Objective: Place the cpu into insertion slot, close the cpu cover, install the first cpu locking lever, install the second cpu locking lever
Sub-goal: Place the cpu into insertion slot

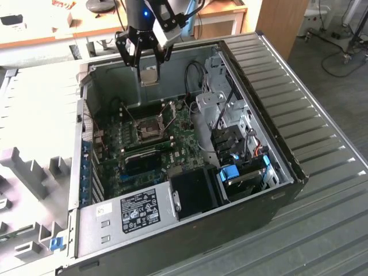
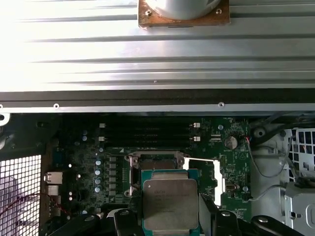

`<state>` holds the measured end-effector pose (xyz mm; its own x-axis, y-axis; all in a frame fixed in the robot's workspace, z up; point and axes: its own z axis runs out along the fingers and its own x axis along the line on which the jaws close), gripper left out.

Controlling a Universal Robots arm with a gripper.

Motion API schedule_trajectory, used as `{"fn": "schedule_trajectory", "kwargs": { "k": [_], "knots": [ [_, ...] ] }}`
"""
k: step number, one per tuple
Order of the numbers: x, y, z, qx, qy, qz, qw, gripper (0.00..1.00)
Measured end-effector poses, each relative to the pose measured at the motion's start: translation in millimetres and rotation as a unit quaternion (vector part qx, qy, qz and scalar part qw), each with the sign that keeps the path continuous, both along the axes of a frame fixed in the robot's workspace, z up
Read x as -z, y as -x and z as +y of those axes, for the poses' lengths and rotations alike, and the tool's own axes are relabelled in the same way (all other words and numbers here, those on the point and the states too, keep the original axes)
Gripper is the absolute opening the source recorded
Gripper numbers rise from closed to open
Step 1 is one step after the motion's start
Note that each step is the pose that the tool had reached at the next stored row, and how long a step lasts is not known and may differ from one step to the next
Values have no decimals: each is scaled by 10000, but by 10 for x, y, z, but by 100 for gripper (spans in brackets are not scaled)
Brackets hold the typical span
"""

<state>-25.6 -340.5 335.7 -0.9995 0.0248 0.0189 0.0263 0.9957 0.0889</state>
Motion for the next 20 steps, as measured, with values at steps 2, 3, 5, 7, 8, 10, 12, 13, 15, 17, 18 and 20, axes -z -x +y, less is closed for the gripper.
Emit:
{"fn": "schedule_trajectory", "kwargs": {
  "k": [2,3,5,7,8,10,12,13,15,17,18,20],
  "knots": [
    [16,0,0,0,0,0,10000,54],
    [24,0,0,0,0,0,10000,54],
    [35,1,2,0,2,-1,10000,54],
    [48,1,2,0,0,-4,10000,54],
    [53,1,3,0,1,-4,10000,54],
    [56,1,3,0,2,-4,10000,54],
    [59,2,3,0,1,-4,10000,54],
    [58,2,3,0,1,-4,10000,54],
    [59,3,4,0,1,-5,10000,54],
    [59,3,4,0,1,-4,10000,54],
    [59,3,4,0,1,-4,10000,54],
    [59,3,4,0,1,-5,10000,54]
  ]
}}
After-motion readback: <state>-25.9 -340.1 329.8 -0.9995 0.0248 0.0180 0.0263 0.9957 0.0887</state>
